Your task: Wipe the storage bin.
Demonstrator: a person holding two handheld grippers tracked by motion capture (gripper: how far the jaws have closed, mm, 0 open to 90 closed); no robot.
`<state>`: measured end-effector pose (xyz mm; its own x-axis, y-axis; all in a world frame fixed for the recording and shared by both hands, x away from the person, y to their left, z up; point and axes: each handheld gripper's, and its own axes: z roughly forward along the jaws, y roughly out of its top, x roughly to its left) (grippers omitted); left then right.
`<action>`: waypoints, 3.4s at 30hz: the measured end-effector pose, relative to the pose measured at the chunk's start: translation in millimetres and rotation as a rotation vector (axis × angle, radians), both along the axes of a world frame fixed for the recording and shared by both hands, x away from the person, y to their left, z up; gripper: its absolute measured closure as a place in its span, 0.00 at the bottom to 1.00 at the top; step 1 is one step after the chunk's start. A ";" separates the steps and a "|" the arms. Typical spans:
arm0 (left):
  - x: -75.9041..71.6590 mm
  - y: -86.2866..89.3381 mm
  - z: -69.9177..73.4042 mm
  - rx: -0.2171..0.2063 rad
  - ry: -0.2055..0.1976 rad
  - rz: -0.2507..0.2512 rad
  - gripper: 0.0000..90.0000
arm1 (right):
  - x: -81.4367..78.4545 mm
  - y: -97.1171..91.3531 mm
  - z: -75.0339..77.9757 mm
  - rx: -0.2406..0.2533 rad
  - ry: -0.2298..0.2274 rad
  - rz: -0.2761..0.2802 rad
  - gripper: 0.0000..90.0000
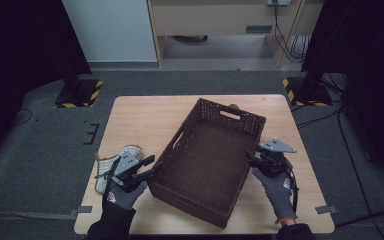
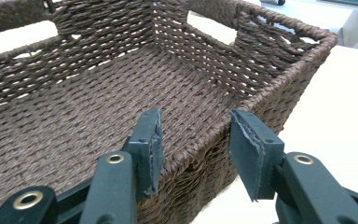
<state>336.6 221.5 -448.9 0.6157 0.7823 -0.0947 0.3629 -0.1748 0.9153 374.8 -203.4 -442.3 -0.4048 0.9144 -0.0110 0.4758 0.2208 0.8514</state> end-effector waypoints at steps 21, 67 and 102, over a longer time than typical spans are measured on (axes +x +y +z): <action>10.0 -25.3 -10.6 0.042 0.028 -0.031 0.72 | 2.3 12.7 -3.7 -0.057 -0.012 0.008 0.59; 12.9 -47.8 -15.1 0.075 0.042 -0.006 0.52 | 18.2 12.2 -9.0 -0.033 0.028 0.083 0.65; 19.7 81.6 -21.7 0.123 0.076 0.307 0.36 | 7.4 7.9 -10.5 -0.058 0.054 0.047 0.71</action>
